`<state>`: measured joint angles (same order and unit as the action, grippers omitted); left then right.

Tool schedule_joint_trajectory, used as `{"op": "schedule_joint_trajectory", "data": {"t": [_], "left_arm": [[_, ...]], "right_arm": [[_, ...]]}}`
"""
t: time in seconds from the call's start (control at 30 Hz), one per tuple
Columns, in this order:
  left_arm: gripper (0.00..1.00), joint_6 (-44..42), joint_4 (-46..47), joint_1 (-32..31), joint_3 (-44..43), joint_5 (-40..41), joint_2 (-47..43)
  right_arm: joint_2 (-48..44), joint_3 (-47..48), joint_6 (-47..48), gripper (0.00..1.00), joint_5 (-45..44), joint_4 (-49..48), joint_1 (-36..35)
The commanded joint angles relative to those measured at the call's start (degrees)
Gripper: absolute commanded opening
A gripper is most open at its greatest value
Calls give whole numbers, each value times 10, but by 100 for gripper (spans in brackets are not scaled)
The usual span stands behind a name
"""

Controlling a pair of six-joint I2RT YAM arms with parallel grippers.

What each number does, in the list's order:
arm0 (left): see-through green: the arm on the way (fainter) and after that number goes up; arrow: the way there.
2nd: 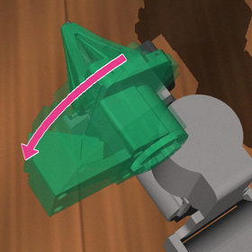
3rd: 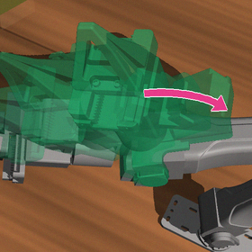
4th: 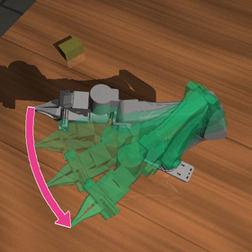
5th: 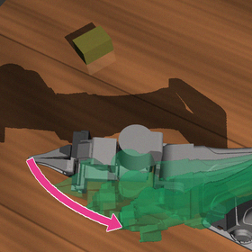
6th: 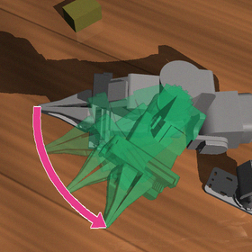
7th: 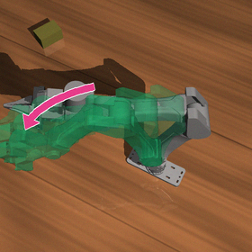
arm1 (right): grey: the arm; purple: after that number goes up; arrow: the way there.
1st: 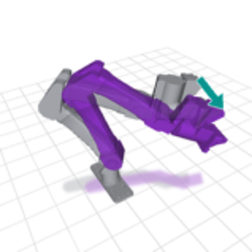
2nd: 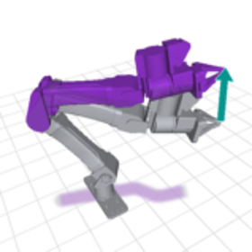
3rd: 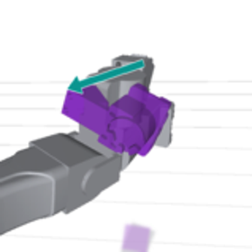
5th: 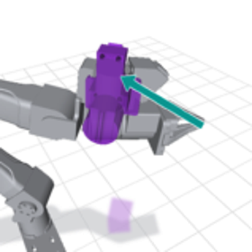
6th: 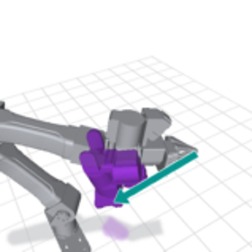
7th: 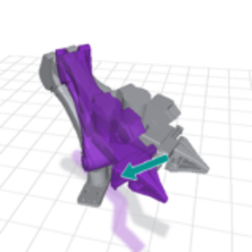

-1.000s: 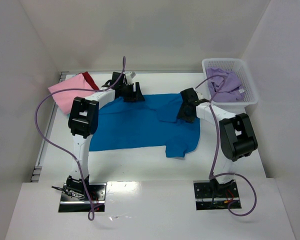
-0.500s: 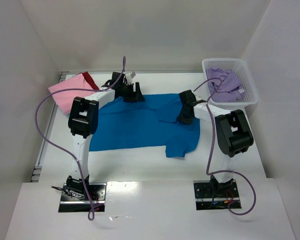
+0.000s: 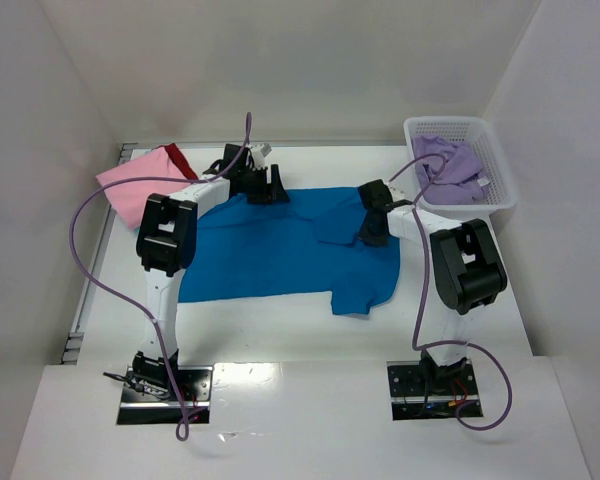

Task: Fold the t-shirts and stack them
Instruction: Fold the flattened tshirt in 1/3 of the way

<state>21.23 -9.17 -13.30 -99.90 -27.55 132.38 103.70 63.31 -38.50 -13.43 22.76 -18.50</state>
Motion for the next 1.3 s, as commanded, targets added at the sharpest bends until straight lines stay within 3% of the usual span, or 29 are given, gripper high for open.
{"op": "schedule_joint_trajectory", "data": {"t": [0.0,0.63,0.7,0.77,0.9,1.03,1.23,1.27], "left_arm": [[79,-17,-31,9,-5,25,32],[79,-17,-31,9,-5,25,32],[79,-17,-31,9,-5,25,32],[79,-17,-31,9,-5,25,32],[79,-29,-38,9,-5,20,20],[79,-40,-59,9,-22,25,-28],[82,-40,-65,20,-22,69,-105],[84,-40,-65,20,-15,85,-115]], "right_arm": [[-28,9,-3,0,-56,3,-1],[-67,-26,4,1,-65,64,22],[-67,-31,4,14,-54,55,22],[-80,-23,9,41,-33,45,22],[-115,13,26,65,-2,19,22],[-115,121,68,87,22,-5,22],[-32,196,112,88,32,-73,28],[-16,204,113,85,32,-80,28]]}}
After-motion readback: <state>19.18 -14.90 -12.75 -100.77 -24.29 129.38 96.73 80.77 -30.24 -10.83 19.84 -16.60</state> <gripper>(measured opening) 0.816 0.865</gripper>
